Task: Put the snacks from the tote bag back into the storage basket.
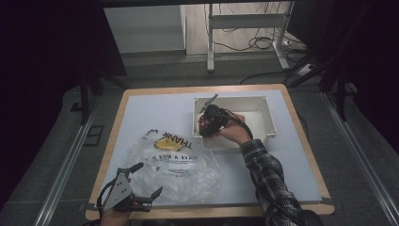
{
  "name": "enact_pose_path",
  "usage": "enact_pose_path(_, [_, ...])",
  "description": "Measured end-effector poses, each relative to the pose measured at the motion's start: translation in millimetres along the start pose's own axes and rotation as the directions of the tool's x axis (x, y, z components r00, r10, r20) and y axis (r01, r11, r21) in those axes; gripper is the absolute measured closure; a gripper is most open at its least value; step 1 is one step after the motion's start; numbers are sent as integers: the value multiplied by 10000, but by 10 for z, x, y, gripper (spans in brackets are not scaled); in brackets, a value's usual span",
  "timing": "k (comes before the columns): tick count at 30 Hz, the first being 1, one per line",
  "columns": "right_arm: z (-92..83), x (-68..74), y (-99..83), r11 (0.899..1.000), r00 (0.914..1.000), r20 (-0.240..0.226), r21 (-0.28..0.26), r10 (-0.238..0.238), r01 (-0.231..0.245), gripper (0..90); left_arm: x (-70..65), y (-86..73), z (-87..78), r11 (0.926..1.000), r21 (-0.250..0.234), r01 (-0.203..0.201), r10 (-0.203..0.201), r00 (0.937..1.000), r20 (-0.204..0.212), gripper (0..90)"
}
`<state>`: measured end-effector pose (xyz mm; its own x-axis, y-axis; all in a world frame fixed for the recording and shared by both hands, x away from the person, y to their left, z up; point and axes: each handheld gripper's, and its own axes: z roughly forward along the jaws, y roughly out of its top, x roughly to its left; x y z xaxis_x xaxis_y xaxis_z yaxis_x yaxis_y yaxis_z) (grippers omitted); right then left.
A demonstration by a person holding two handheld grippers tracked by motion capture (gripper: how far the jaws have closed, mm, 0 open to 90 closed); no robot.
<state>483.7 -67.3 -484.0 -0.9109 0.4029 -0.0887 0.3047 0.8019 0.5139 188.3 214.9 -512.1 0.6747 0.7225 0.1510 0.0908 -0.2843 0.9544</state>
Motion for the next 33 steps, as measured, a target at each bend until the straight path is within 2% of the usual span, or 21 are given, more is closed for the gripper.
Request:
enact_pose_path(7, [107, -55, 26, 9999, 9996, -244, 63, -140, 142, 257, -1, 0, 1, 10000, -34, 44, -44, 10000, -6, 23])
enact_pose_path(16, [141, -87, 68, 9996, 9986, -451, 27, -279, 281, 257, -1, 0, 0, 10000, -49, 61, -61, 10000, -5, 24])
enact_pose_path(25, [195, -124, 70, 9989, 9977, -576, 283, -347, 364, 257, 0, 1, 0, 10000, -46, 60, -60, 10000, -12, 24])
enact_pose_path(33, [208, -153, 63, 9990, 9966, -721, 155, -404, 416, 255, -1, 0, 0, 10000, -49, 59, -59, 10000, -4, 24])
